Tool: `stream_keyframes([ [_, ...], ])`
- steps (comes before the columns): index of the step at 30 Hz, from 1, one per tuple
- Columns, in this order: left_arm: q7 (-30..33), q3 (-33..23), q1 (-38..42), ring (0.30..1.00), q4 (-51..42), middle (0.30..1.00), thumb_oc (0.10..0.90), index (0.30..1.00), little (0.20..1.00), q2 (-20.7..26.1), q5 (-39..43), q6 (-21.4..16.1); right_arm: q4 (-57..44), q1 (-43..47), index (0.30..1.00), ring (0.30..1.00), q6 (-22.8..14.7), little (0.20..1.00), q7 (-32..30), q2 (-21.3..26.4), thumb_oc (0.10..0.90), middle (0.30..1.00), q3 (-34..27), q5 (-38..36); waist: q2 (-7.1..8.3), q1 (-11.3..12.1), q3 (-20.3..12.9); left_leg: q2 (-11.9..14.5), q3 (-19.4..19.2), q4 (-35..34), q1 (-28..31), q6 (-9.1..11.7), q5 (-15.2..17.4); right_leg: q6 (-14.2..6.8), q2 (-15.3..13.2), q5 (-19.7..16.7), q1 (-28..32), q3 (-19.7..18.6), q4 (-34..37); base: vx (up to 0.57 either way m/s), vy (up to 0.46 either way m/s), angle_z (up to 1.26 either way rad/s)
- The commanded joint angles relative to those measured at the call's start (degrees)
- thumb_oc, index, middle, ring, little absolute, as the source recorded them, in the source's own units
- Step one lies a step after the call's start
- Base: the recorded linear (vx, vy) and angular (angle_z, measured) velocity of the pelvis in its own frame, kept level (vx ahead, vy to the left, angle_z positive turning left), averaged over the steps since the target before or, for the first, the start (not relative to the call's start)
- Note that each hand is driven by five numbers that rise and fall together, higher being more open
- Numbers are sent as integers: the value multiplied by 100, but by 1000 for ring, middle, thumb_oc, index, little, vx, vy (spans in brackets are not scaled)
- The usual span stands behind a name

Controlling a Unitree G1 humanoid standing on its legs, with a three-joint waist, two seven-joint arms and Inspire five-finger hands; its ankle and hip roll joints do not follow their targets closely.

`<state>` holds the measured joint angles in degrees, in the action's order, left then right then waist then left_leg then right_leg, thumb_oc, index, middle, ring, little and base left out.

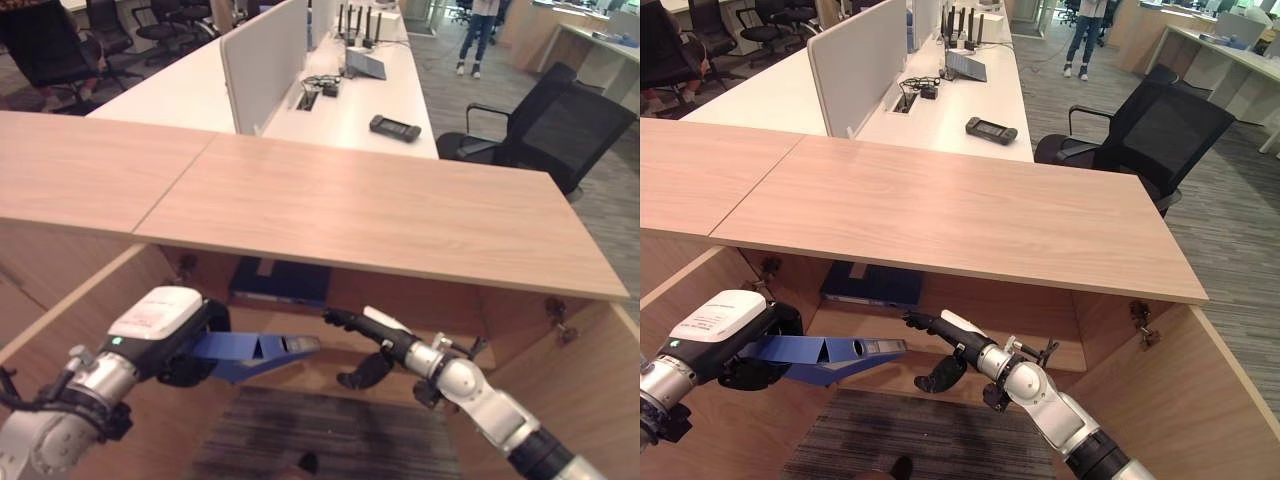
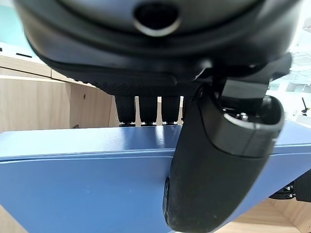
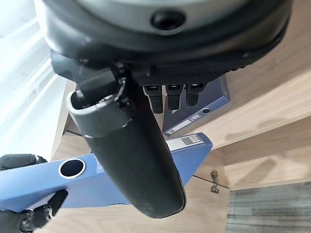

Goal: Put the empty folder in the office cabinet

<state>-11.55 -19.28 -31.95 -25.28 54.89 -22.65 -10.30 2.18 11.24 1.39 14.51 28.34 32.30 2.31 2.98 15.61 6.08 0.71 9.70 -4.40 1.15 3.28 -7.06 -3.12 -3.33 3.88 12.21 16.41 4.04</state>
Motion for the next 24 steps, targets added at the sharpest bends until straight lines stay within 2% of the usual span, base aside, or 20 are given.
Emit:
stream_keyframes([
  [1,690,-179,762,300,-476,300,400,300,300,203,626,-251,-733,829,900,900,-665,900,-267,0,800,900,5,159,45,-254,-235,87,161,-41,107,-90,470,-31,-32,-140,-211,235,-76,0,0,0],
  [9,806,193,1202,300,-683,300,400,300,300,269,1021,-316,-427,1096,900,900,-678,900,-216,-239,800,900,456,58,45,-274,-243,86,177,-45,113,-83,462,-26,-20,-138,-206,226,-64,0,0,0],
  [17,847,962,1876,300,-782,300,400,300,300,217,1465,-376,-136,1392,900,900,-708,900,-314,-538,800,900,791,-50,59,-322,-248,104,158,-50,122,-81,468,-21,-10,-138,-215,178,-55,0,0,0],
  [19,749,1053,2073,300,-824,300,400,300,300,342,1686,-384,-236,1492,900,900,-774,900,-332,-382,800,900,772,85,43,-357,-260,110,136,-50,120,-82,464,-29,-11,-143,-221,175,-68,0,0,0],
  [22,643,1476,2475,300,-922,300,400,300,300,378,2023,-445,-509,1556,900,900,-812,900,-273,-302,800,900,800,-8,36,-436,-275,111,118,-51,132,-81,471,-37,-17,-145,-222,167,-85,-2,3,-1],
  [24,476,1823,2763,300,-928,300,400,300,300,488,2195,-446,-842,1592,900,900,-870,900,-194,-63,800,900,744,-149,46,-523,-311,119,94,-54,140,-69,474,-36,-18,-147,-224,152,-84,0,0,0],
])
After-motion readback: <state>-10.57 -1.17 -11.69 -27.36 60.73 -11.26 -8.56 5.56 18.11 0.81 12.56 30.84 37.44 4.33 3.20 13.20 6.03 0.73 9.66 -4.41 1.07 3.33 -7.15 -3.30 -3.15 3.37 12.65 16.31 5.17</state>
